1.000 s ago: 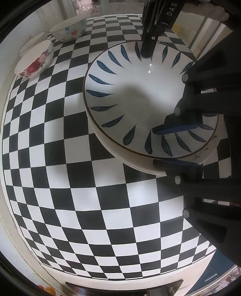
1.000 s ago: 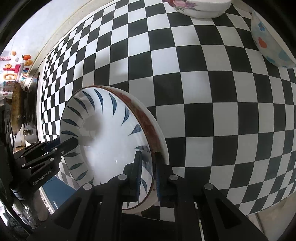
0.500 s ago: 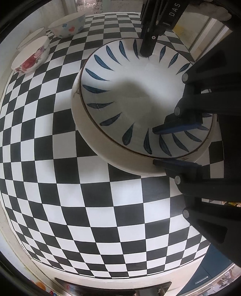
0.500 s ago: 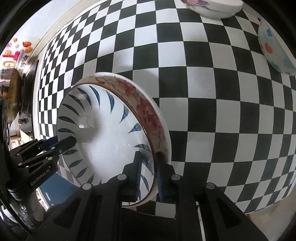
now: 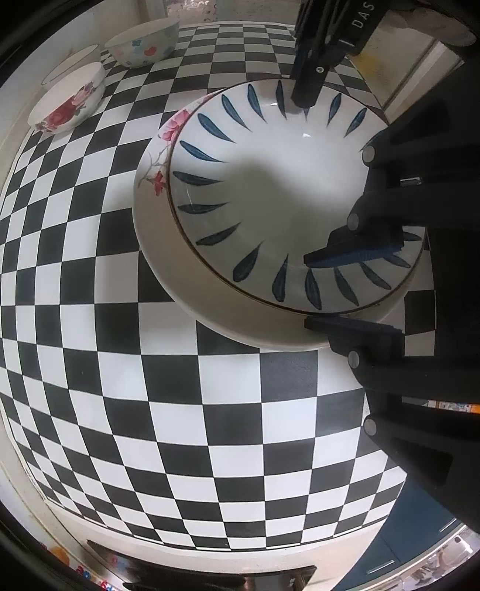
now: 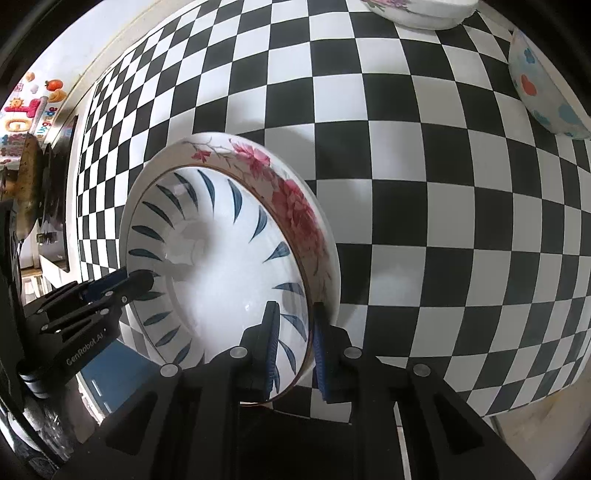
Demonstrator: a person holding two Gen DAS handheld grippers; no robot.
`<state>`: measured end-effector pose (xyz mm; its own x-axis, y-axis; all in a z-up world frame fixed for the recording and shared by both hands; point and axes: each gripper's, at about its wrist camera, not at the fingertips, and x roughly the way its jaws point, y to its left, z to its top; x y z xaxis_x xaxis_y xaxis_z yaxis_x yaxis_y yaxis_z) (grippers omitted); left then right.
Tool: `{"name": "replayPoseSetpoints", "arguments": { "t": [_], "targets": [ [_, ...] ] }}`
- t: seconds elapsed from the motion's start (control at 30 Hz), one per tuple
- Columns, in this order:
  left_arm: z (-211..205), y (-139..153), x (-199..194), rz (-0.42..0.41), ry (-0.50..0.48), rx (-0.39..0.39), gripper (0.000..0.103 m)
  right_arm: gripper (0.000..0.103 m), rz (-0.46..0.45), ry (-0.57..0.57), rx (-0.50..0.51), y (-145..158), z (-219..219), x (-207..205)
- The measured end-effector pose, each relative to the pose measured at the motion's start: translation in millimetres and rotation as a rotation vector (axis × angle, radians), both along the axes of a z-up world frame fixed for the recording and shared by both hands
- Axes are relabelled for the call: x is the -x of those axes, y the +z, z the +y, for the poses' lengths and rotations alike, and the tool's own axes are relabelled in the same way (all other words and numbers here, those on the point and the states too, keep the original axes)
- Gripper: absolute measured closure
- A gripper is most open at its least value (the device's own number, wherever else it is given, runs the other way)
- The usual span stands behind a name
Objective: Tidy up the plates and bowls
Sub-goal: 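Lower the plate stack onto the cloth, open grippers and raise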
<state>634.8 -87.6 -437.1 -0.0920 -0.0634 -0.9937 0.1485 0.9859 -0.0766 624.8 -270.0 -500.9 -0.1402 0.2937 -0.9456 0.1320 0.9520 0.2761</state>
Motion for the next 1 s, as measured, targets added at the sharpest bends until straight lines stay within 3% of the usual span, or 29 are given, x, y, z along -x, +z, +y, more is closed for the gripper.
{"name": "replayPoseSetpoints", "arguments": {
  "t": [0.2, 0.37, 0.73, 1.0],
  "targets": [
    [1.4, 13.6, 5.9, -0.044, 0.037, -0.026, 0.079, 0.084, -0.033, 0.032, 0.036, 11.3, 0.8, 4.4],
    [-1.7, 40.9, 14.5, -0.120, 0.059, -0.040, 0.079, 0.084, -0.105, 0.067, 0.079, 39.8, 5.7, 9.9],
    [-1.8, 136.7, 54.6, -0.277, 0.072, -0.004, 0.079, 0.084, -0.294, 0.112, 0.163, 139.7, 29.1, 52.6],
    [10.7, 184.8, 87.5, -0.349, 0.040, 0.026, 0.079, 0.084, -0.387, 0.052, 0.189, 206.3, 36.7, 102.2]
  ]
}}
